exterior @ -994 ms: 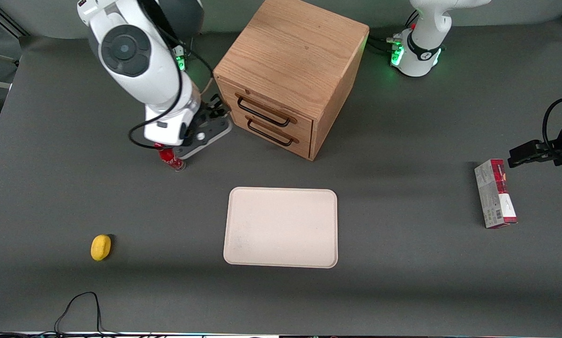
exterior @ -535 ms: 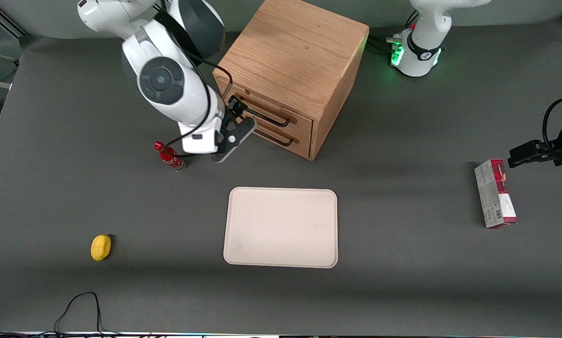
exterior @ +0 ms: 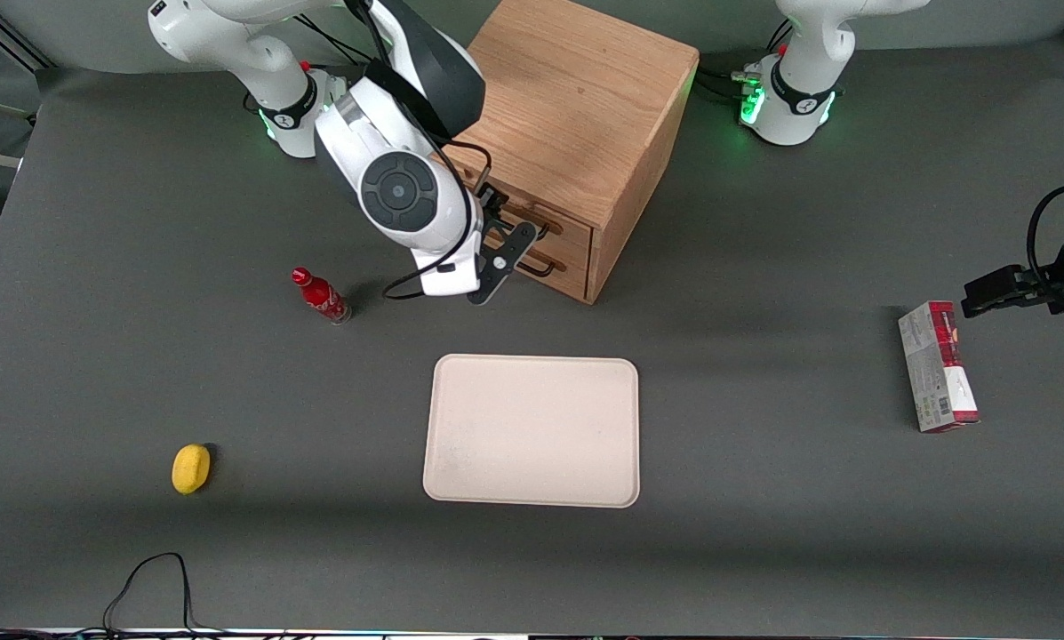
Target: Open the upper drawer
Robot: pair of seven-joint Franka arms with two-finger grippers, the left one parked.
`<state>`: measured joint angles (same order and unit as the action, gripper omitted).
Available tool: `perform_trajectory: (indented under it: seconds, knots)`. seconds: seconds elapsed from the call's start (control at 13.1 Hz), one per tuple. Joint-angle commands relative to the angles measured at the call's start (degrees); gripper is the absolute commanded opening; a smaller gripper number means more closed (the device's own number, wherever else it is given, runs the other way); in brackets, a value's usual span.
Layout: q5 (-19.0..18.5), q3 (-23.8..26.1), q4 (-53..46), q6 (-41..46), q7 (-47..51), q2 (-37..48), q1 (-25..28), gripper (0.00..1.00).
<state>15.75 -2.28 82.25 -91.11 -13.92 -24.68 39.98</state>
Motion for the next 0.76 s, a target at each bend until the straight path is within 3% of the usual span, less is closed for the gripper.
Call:
perform_trajectory:
  seconds: [0.0,0.69]
  knots:
    - [1.66,-0.62,-1.56,0.14,-1.55,-1.07,0.71,1.0]
    - [1.22,-0.62,2.39,-2.58,-1.46,-0.54,1.94,1.0]
